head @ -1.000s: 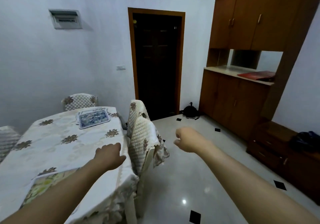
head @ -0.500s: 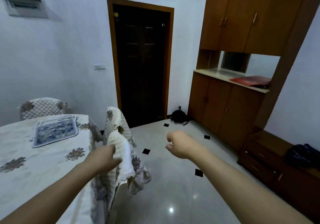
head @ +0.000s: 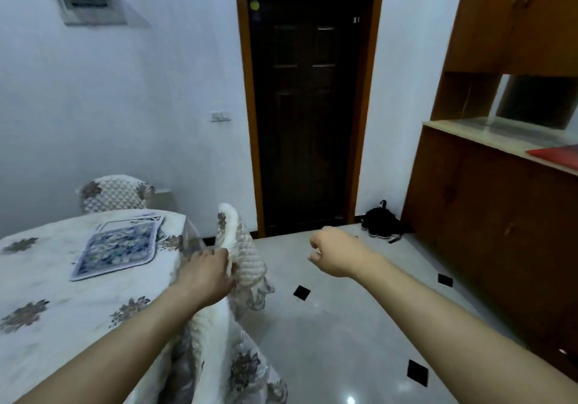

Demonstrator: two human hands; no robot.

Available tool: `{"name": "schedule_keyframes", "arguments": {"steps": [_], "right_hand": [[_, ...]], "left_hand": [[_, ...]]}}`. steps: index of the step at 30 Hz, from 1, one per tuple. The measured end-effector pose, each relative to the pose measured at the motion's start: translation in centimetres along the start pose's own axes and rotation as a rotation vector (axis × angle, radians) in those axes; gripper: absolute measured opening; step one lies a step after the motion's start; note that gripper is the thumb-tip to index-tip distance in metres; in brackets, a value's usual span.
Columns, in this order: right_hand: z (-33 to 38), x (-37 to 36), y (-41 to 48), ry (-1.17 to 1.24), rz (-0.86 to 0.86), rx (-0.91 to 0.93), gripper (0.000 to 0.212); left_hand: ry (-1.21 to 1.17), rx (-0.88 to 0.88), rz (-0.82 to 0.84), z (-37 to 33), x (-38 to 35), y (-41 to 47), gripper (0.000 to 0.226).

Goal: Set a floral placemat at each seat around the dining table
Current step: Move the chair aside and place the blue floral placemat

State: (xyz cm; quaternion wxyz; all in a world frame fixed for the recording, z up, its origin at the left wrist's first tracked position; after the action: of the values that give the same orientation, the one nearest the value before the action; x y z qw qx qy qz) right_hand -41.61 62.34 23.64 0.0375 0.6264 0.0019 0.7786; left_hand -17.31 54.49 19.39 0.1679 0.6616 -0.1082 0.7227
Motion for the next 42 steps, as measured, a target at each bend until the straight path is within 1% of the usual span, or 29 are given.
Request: {"name": "schedule_keyframes", "arguments": {"steps": [2, 5, 9, 13, 14, 15, 16, 17, 19, 20, 22, 25, 28, 32, 35, 39, 42], "right_hand": [[-1.1, 0.1, 4.9, 0.005, 0.017, 0.091, 0.019], [-2.0, 0.2, 12.3, 0.029, 0.046, 0.213, 0.021], [-0.2, -0.7, 20.8, 0.036, 0.125, 0.374, 0.021], [2.4, -2.9, 29.2, 0.048, 0.172, 0.520, 0.014], [2.9, -3.6, 31.2, 0.056, 0.183, 0.548, 0.017], [3.3, -4.4, 33.4, 0.067, 0.190, 0.574, 0.025], [3.6, -5.2, 35.2, 0.075, 0.194, 0.596, 0.032], [3.8, -6.0, 37.4, 0.078, 0.206, 0.614, 0.033], [3.5, -7.2, 42.0, 0.053, 0.237, 0.616, 0.021], [3.2, -7.7, 44.3, 0.033, 0.251, 0.612, 0.018], [2.6, -8.0, 48.5, 0.006, 0.264, 0.611, 0.024], [2.1, -8.4, 55.5, 0.015, 0.275, 0.626, 0.018], [2.6, -9.2, 62.2, 0.015, 0.288, 0.658, 0.017], [6.1, -11.3, 71.3, 0.027, 0.319, 0.790, 0.022], [10.1, -13.5, 77.3, 0.029, 0.354, 0.931, 0.022], [17.2, -16.0, 81.6, 0.018, 0.418, 1.138, 0.023], [23.2, -17.8, 82.0, -0.027, 0.457, 1.313, 0.022]], "left_hand": [[0.007, 0.091, 0.002, 0.4, -0.6, 2.3, 0.044], [0.027, 0.225, 0.073, 1.5, -1.7, 5.2, 0.053], [0.017, 0.368, 0.122, 4.1, -2.3, 8.7, 0.048], [0.003, 0.492, 0.170, 7.9, -4.3, 13.0, 0.048], [0.010, 0.514, 0.177, 9.1, -5.1, 14.6, 0.049], [0.015, 0.532, 0.177, 10.2, -5.9, 16.3, 0.049], [0.015, 0.544, 0.178, 11.3, -6.5, 17.9, 0.050], [0.004, 0.556, 0.176, 12.4, -7.3, 20.0, 0.050], [-0.028, 0.578, 0.177, 14.3, -8.7, 24.3, 0.051], [-0.040, 0.580, 0.196, 14.9, -9.4, 26.5, 0.052], [-0.044, 0.577, 0.223, 15.5, -10.3, 30.3, 0.052], [-0.031, 0.599, 0.233, 16.5, -11.3, 35.9, 0.045], [-0.005, 0.625, 0.265, 17.7, -12.7, 39.9, 0.045], [0.014, 0.749, 0.272, 20.8, -14.8, 43.5, 0.051], [-0.002, 0.910, 0.307, 22.7, -16.4, 44.2, 0.053], [-0.022, 1.126, 0.355, 23.7, -17.9, 43.1, 0.050], [-0.030, 1.264, 0.376, 24.1, -18.3, 41.6, 0.049]]}}
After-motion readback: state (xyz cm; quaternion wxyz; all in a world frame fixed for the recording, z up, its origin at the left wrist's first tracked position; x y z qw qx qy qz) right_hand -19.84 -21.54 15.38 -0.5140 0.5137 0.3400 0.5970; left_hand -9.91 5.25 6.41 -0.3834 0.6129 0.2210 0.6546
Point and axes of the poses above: each hand's wrist, its own y-axis towards the middle knuckle, its own x-axis out of the back of the hand, z = x × y, the point moved 7 cm from there along y, towards the middle knuckle, and after that the axes turned 4 degrees about y, right-handed, at the moved point
